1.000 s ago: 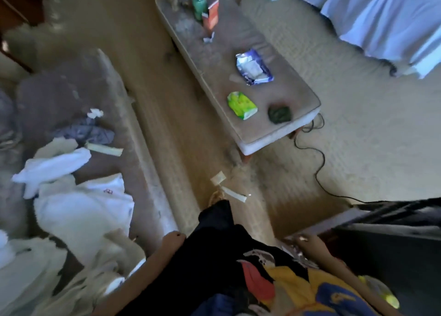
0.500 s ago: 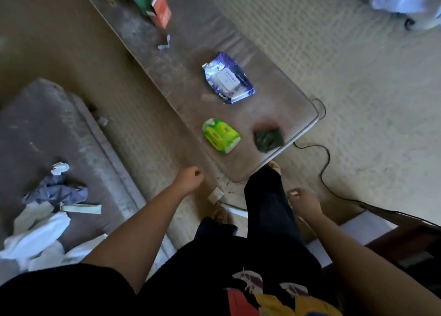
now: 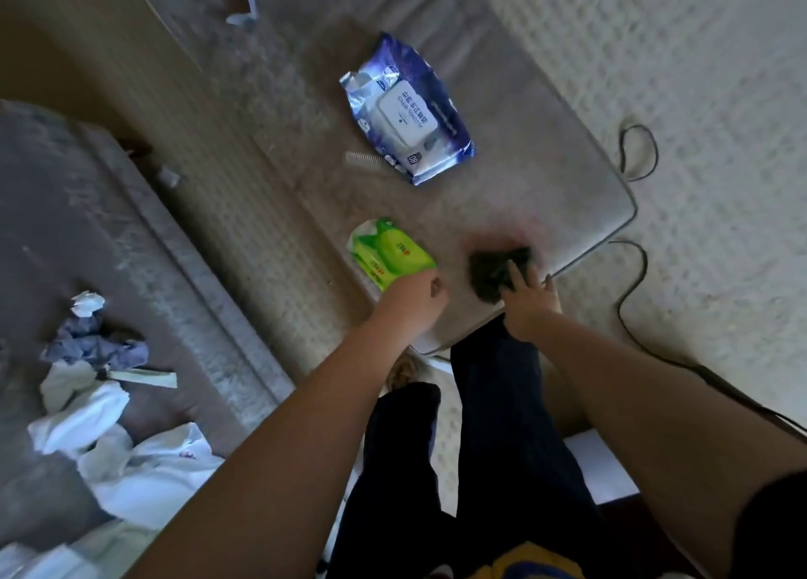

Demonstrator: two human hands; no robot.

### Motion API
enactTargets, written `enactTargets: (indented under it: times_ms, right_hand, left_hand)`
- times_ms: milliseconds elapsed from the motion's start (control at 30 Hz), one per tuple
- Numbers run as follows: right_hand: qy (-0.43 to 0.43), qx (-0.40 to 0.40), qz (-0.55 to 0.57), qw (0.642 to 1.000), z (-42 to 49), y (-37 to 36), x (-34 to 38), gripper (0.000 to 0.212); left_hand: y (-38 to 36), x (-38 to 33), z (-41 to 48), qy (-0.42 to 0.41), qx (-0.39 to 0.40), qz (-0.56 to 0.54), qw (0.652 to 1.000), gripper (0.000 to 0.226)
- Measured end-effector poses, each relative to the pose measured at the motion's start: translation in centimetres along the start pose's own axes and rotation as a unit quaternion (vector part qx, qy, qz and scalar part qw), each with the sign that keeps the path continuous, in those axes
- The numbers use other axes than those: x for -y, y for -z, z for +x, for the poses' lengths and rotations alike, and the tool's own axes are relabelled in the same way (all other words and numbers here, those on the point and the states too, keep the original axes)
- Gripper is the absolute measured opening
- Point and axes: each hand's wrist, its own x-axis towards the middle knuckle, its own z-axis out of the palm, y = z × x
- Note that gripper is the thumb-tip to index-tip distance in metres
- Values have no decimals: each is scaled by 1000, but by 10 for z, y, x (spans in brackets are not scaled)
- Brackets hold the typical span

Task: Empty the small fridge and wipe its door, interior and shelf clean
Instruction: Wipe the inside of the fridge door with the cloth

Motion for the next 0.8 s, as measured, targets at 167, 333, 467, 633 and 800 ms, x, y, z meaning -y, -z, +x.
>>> enactTargets:
  times_ms: [167, 333, 467, 633, 800]
  right_hand:
    - [-4, -140, -68, 988, -2, 2, 3, 44]
    - [-118, -214, 229, 942, -26, 24, 13, 28]
    - [-96, -296, 443, 841, -83, 24, 62, 37]
    - [-35, -383, 548, 743, -199, 14, 139, 23]
    - [15, -449, 632, 632, -327, -33, 214, 21]
  left_hand:
    - [-5, 21, -16, 29, 19, -55, 998, 31]
    - [-11, 52, -49, 2, 25, -76, 997, 29]
    - [-14, 72, -83, -60, 15, -134, 989, 29]
    - [-13, 112, -161, -208, -42, -144, 967, 64]
    - [-41, 159, -236, -297, -107, -176, 932, 47]
